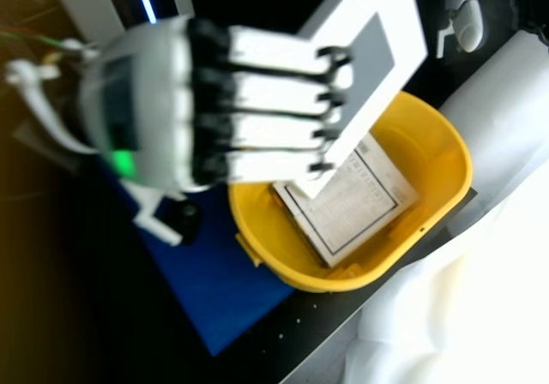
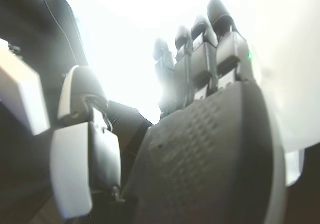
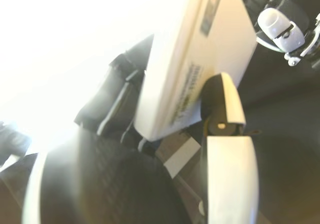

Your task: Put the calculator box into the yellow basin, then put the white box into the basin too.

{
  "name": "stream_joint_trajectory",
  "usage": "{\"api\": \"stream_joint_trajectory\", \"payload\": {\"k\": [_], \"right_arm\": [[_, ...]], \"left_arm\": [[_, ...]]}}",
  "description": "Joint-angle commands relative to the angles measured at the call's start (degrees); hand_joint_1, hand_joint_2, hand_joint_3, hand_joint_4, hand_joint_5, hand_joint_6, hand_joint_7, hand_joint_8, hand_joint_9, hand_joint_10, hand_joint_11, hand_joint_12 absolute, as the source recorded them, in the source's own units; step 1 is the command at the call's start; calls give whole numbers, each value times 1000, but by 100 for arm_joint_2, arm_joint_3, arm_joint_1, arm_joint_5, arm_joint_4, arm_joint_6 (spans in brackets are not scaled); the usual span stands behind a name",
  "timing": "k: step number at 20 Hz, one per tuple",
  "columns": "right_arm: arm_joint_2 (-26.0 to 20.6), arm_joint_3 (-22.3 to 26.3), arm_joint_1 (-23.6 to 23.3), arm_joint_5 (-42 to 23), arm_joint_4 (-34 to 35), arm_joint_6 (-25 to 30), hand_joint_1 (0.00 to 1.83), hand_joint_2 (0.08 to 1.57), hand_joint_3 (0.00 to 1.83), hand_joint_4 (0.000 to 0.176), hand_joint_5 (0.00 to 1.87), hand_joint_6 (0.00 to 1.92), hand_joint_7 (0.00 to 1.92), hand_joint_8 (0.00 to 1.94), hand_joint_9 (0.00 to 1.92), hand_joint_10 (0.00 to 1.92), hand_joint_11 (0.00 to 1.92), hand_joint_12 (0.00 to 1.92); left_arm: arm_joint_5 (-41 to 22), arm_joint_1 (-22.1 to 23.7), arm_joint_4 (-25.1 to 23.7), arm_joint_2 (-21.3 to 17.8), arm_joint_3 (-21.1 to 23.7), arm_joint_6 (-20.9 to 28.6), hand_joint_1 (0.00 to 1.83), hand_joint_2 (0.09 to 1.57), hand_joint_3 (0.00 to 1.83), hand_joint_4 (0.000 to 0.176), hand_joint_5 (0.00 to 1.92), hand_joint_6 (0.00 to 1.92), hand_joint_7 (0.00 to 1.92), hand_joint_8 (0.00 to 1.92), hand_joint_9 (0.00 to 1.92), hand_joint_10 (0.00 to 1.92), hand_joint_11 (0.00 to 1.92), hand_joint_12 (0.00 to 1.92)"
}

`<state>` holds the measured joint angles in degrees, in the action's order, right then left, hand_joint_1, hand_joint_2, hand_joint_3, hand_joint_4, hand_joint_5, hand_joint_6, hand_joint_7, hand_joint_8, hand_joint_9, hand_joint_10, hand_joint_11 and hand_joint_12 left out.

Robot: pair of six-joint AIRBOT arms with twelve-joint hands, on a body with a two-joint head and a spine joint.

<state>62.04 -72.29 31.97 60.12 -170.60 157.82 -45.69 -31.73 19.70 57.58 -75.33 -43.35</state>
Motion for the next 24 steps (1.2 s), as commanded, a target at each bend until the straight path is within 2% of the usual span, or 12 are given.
{"api": "stream_joint_trajectory", "payload": {"k": [1,2,3,4,5,6,9,15,16,21,22,24], "right_arm": [[-4,-45,-124,509,-197,36,1147,1159,0,0,898,1118,540,620,151,969,16,1780],[22,-79,-127,393,-197,32,1322,1150,0,0,877,1166,843,962,725,1199,529,1584],[25,-87,-126,319,-197,29,1360,1102,0,0,625,637,972,970,668,750,105,1295],[25,-92,-124,277,-197,28,1305,1028,0,0,610,340,776,448,706,550,108,1435],[25,-100,-124,254,-197,28,1256,969,0,0,436,122,492,127,369,280,21,1326],[25,-103,-124,248,-197,28,1201,917,0,0,332,39,238,32,133,135,3,942],[23,-110,-135,249,-197,28,985,838,0,102,75,21,4,0,1,2,0,40],[-2,-86,-177,352,-197,33,901,892,12,113,43,7,0,0,0,0,6,3],[-48,-26,-174,440,-197,36,943,884,6,117,82,21,0,0,0,0,0,0],[-329,198,399,1399,-197,584,900,911,13,20,144,37,9,3,0,0,0,0],[-348,233,489,1594,-197,673,896,926,18,21,150,39,31,12,0,0,8,4],[-488,415,681,2035,-197,683,851,966,0,0,177,2,137,8,66,43,0,908]], "left_arm": [[-707,72,-45,1,-44,34,657,1207,3,0,411,4,266,1,161,19,0,376],[-715,85,-64,12,-44,34,653,1206,1,0,408,3,257,5,152,14,0,314],[-726,95,-71,12,-39,34,677,1221,4,0,413,5,258,4,131,5,0,150],[-742,99,-75,11,-33,35,707,1236,4,0,413,5,251,3,127,3,0,187],[-761,96,-78,7,-24,35,750,1244,3,0,421,9,241,4,130,4,0,304],[-762,96,-88,4,-17,35,786,1249,4,0,434,15,222,1,119,1,0,328],[-766,93,-111,2,-6,36,824,1229,0,0,450,24,210,1,84,8,0,96],[-893,43,-149,-125,130,39,806,1242,0,0,440,21,225,3,107,12,0,145],[-964,37,-201,-186,208,42,806,1269,0,0,432,15,271,3,185,33,0,599],[-1662,-105,-578,-456,564,455,785,1187,0,0,505,45,335,11,233,42,0,1040],[-1870,-182,-609,-513,627,569,777,1191,2,0,487,37,338,11,257,53,0,1034],[-2327,-348,-641,-658,816,683,739,1184,0,0,449,20,341,9,301,72,0,876]]}}
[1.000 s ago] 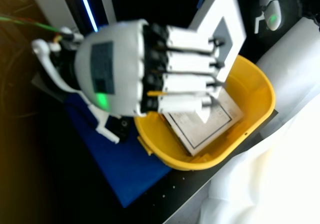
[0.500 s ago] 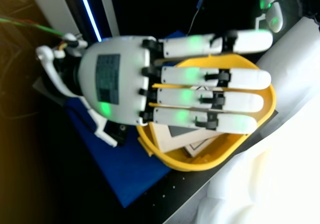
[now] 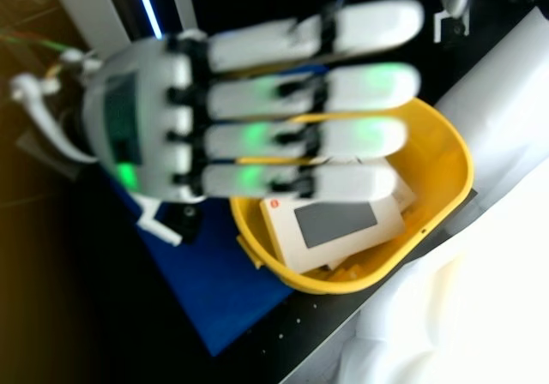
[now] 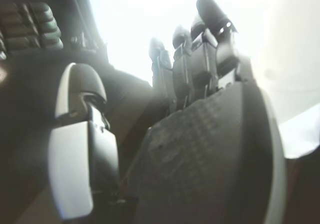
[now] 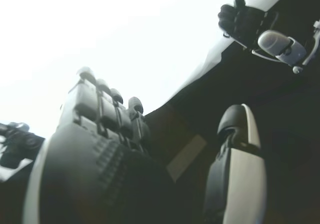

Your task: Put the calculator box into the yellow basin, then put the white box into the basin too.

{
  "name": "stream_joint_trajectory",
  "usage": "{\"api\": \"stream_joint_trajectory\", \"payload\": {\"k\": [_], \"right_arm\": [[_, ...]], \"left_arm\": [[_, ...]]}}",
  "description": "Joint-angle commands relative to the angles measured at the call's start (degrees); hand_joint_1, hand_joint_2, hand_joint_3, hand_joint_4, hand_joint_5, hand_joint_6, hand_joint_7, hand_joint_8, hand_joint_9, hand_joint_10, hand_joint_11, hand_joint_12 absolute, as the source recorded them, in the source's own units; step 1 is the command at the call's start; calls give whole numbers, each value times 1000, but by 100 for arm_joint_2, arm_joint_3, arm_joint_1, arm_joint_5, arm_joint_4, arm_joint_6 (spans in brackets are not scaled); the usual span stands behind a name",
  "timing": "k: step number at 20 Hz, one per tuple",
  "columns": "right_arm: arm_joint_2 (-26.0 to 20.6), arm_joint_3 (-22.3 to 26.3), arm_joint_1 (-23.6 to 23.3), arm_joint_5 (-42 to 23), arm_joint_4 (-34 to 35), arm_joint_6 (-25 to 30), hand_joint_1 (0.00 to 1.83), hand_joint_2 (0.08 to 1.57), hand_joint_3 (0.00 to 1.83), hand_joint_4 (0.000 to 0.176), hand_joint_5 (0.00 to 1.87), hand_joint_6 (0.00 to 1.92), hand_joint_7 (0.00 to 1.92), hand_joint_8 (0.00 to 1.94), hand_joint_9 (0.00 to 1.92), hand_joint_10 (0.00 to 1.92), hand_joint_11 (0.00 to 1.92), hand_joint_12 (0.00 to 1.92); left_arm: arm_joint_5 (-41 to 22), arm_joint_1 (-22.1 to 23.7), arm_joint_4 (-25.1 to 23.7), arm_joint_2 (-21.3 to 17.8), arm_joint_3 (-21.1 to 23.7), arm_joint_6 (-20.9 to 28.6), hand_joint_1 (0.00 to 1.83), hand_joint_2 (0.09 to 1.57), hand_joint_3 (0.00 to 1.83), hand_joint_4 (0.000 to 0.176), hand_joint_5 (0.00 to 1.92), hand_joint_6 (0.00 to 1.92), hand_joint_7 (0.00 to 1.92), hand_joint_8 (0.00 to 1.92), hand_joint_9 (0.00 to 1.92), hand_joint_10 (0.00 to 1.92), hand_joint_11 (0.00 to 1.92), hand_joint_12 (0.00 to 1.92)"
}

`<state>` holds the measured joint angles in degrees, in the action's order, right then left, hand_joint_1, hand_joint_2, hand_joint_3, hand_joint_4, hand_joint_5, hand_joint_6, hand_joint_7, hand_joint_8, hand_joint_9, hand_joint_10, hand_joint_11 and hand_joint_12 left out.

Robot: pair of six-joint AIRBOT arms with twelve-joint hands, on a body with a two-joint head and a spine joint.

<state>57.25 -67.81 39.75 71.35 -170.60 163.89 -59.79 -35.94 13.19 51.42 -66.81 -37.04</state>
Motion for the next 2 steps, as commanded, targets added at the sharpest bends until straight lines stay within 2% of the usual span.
{"api": "stream_joint_trajectory", "payload": {"k": [1,2], "right_arm": [[-67,44,-9,1091,-197,75,823,971,0,16,190,5,170,13,124,81,0,1232],[-132,124,133,1350,-148,75,852,987,0,34,217,15,211,21,175,123,0,1371]], "left_arm": [[-1105,5,-18,-99,41,109,750,1198,4,0,446,19,345,8,306,79,0,864],[-1331,-53,-65,-139,96,230,700,1236,13,0,440,17,332,2,291,77,0,820]]}}
